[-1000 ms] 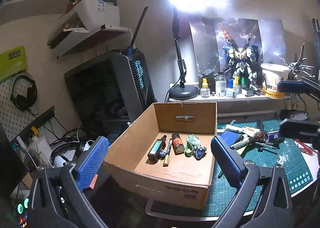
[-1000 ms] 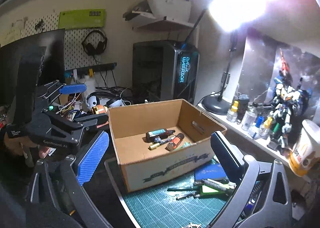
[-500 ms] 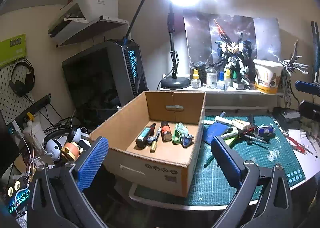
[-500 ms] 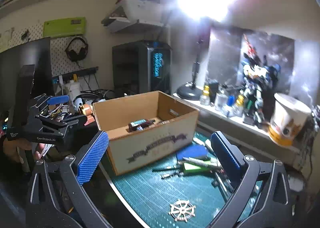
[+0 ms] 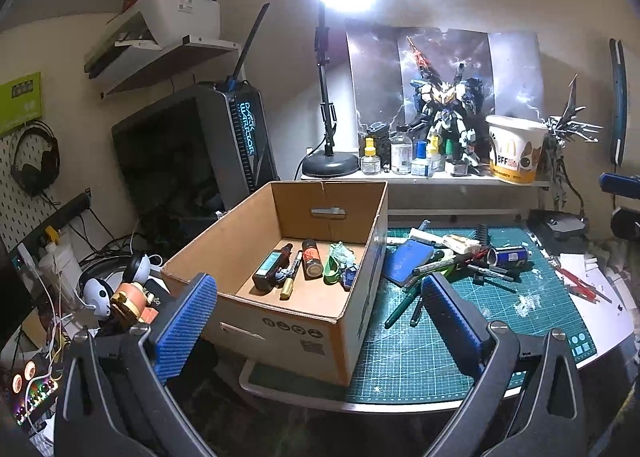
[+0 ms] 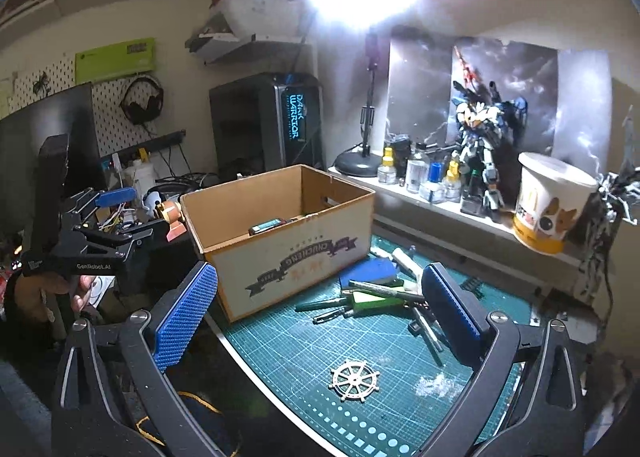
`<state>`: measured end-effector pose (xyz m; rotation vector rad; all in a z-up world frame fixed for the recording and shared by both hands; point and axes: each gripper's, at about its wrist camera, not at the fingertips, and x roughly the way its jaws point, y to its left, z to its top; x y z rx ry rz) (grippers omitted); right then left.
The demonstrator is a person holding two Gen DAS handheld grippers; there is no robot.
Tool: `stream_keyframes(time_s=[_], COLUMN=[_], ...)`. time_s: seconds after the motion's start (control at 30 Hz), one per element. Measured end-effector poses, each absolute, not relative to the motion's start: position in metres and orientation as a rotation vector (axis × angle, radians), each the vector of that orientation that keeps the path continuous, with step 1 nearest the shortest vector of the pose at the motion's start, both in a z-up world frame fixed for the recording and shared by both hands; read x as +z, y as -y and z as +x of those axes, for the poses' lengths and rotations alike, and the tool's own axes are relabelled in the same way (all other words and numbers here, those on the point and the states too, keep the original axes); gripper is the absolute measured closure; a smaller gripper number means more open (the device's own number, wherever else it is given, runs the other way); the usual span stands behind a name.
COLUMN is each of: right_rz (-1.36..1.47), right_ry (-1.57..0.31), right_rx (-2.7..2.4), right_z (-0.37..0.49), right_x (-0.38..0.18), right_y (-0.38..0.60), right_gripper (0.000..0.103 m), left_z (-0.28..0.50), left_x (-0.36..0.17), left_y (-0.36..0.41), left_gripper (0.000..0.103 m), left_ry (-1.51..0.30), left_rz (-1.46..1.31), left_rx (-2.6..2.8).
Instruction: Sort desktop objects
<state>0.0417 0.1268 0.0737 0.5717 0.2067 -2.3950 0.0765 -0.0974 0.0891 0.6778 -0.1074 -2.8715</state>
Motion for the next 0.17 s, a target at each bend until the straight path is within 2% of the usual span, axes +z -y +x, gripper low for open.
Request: stream_keyframes(time_s=[0.17], right_rz=[0.586], right_ry=[-0.21], right_rx=[-2.401], right_z=[0.0424], right_x=[0.0721], right_y=[-0.1294], right_gripper=[0.0], left_z=[0.0756], left_x=[0.0877], left_y=[0.0978], left_gripper=[0.0], left_ry=[0.11], left_rz=[0.678], left_rx=[-2.873])
